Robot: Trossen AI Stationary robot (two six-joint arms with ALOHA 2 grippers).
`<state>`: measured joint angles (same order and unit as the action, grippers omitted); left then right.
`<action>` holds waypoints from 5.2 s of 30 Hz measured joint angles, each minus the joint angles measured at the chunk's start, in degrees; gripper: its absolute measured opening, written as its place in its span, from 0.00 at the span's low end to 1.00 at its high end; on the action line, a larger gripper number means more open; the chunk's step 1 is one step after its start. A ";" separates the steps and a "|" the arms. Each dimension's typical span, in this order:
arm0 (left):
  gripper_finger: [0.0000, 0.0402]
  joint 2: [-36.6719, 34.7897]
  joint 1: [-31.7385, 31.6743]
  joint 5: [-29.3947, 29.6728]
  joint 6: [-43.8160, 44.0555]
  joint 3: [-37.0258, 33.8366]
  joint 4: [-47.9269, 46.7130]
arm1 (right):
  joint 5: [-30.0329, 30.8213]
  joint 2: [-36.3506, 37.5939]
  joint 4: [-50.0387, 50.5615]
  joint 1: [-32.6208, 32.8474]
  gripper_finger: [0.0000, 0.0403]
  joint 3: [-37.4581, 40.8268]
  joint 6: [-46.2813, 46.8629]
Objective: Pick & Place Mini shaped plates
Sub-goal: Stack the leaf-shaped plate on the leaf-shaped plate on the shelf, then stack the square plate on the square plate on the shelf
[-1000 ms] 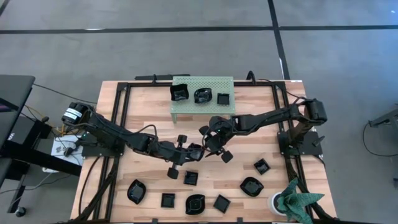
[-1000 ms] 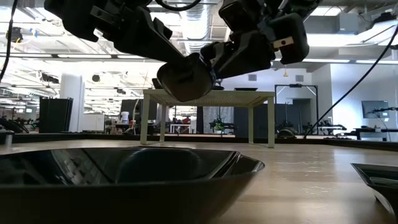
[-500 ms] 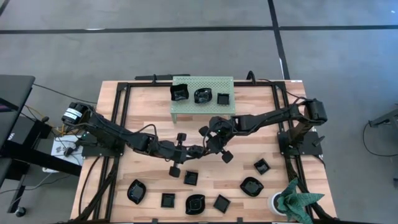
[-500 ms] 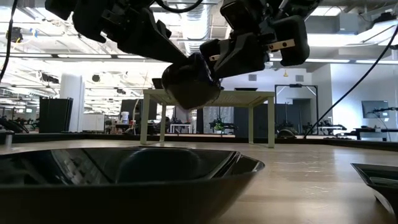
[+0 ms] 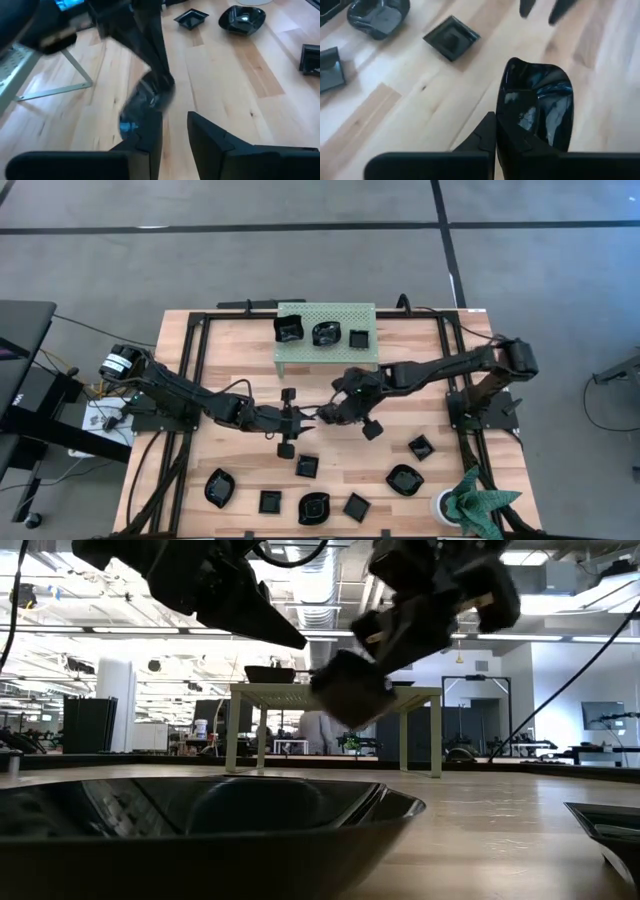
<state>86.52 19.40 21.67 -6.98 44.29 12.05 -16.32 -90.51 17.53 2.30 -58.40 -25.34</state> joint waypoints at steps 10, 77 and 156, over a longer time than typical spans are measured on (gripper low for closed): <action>0.23 0.00 -0.02 0.65 0.00 0.00 0.00 | 26.93 14.14 8.01 5.89 0.00 -0.01 -2.08; 0.23 -0.02 0.15 -4.52 6.89 0.00 1.85 | 40.21 8.88 -7.92 -1.34 0.30 -0.05 -15.26; 0.21 16.09 6.88 -14.72 74.66 0.09 -3.17 | 23.76 38.35 -11.39 6.30 0.29 26.13 8.30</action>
<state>102.61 26.28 6.95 67.68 44.38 8.88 7.44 -52.16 6.14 8.60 -32.27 -17.04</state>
